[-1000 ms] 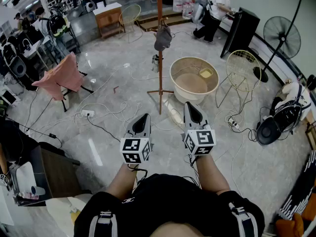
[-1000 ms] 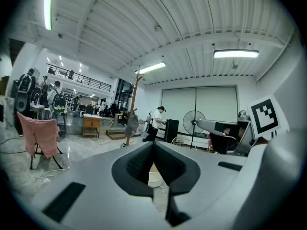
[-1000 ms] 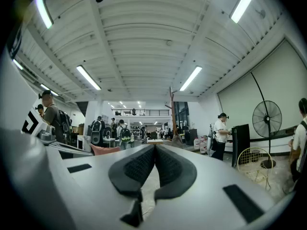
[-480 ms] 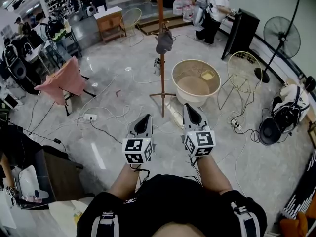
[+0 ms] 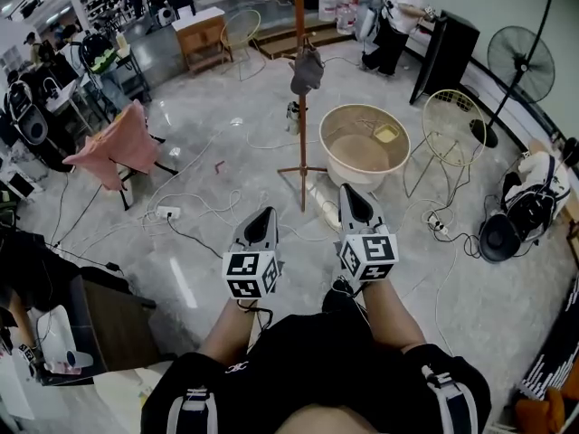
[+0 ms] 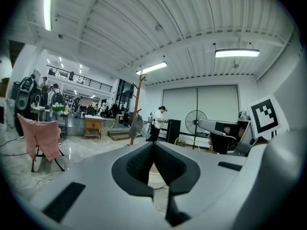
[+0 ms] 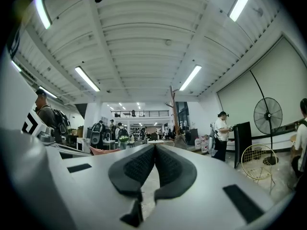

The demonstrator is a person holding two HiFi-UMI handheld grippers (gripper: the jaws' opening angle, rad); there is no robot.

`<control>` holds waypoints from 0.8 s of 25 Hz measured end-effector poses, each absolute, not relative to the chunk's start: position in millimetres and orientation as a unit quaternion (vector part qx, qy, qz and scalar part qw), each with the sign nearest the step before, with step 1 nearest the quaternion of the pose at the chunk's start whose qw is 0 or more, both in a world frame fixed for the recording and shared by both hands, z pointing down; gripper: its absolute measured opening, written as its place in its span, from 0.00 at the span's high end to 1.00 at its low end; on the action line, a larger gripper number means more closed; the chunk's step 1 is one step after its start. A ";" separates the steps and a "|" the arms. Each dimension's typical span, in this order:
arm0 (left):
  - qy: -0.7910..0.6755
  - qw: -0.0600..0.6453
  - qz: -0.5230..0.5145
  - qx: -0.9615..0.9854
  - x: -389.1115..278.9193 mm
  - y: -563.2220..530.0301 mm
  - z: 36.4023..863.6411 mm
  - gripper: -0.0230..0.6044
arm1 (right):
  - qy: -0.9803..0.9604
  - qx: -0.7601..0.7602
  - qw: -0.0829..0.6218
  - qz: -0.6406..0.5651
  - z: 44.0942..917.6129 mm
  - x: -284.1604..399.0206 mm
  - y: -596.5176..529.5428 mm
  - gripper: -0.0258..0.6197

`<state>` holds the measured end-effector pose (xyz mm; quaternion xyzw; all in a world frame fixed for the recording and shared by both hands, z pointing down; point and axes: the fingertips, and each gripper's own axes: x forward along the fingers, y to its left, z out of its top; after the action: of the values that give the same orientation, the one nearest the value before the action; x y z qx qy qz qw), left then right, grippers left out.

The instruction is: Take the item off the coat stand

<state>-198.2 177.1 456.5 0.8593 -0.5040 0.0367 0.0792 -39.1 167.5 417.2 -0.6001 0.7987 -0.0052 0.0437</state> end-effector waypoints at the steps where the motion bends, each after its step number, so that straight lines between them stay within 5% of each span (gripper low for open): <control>1: -0.506 0.079 0.036 0.858 -197.7 169.6 456.3 0.94 | 0.800 -0.599 0.044 -0.004 416.1 -37.8 159.3 0.93; 20: -0.553 0.049 0.053 0.830 -126.1 -77.7 438.8 0.94 | 0.820 -0.568 0.062 0.003 406.8 42.1 -105.0 0.93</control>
<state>-126.1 -77.7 438.8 0.8301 -0.5528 0.0530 0.0491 42.1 -105.0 406.8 -0.5684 0.8204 0.0029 0.0621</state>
